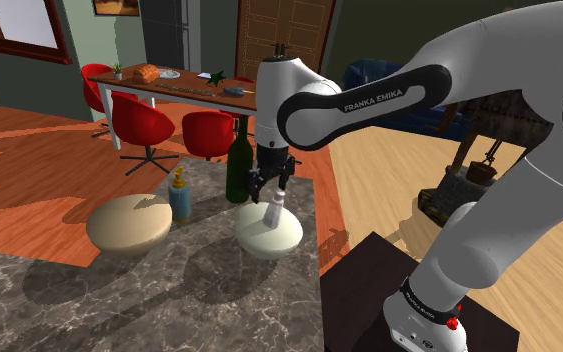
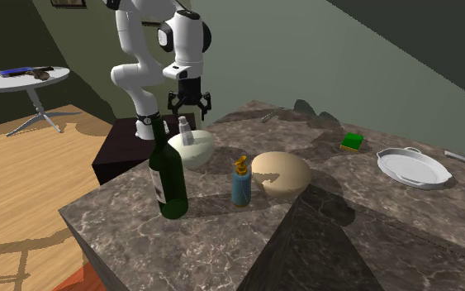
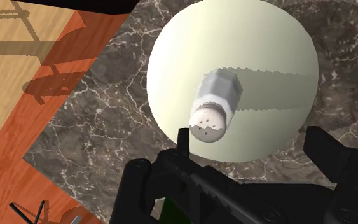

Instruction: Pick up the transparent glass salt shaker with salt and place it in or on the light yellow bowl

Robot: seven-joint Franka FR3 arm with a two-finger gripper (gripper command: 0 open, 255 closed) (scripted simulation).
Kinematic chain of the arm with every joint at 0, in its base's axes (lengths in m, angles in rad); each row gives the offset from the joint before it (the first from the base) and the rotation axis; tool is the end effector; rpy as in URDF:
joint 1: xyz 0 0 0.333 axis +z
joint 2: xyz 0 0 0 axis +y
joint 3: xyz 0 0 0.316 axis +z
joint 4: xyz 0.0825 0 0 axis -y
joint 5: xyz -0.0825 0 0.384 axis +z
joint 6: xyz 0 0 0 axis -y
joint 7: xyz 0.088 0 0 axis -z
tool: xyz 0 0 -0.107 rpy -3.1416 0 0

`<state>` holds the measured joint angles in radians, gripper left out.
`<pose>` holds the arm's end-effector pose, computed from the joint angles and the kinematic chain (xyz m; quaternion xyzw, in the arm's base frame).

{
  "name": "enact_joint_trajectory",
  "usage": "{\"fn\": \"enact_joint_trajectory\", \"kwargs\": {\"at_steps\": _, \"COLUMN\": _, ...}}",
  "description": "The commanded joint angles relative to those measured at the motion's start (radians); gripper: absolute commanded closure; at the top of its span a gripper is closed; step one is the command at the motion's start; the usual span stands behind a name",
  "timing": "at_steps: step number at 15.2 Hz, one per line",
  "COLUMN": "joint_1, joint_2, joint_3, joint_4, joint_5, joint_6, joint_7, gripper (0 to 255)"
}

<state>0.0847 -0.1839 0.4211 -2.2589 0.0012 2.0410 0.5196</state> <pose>0.4225 0.2387 0.4276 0.9989 -0.0113 -0.0037 0.0443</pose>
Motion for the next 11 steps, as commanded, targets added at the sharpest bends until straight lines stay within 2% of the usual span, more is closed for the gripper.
{"fn": "enact_joint_trajectory", "kwargs": {"at_steps": 1, "joint_1": 0.001, "joint_2": -0.015, "joint_3": -0.002, "joint_4": 0.037, "joint_5": 0.006, "joint_6": -0.051, "joint_7": -0.004, "gripper": 0}}
{"fn": "enact_joint_trajectory", "kwargs": {"at_steps": 3, "joint_1": 0.002, "joint_2": -0.029, "joint_3": -0.004, "joint_4": 0.085, "joint_5": 0.011, "joint_6": -0.112, "joint_7": -0.009, "gripper": 0}}
{"fn": "enact_joint_trajectory", "kwargs": {"at_steps": 11, "joint_1": 0.002, "joint_2": -0.029, "joint_3": -0.005, "joint_4": 0.085, "joint_5": 0.011, "joint_6": -0.112, "joint_7": -0.009, "gripper": 0}}
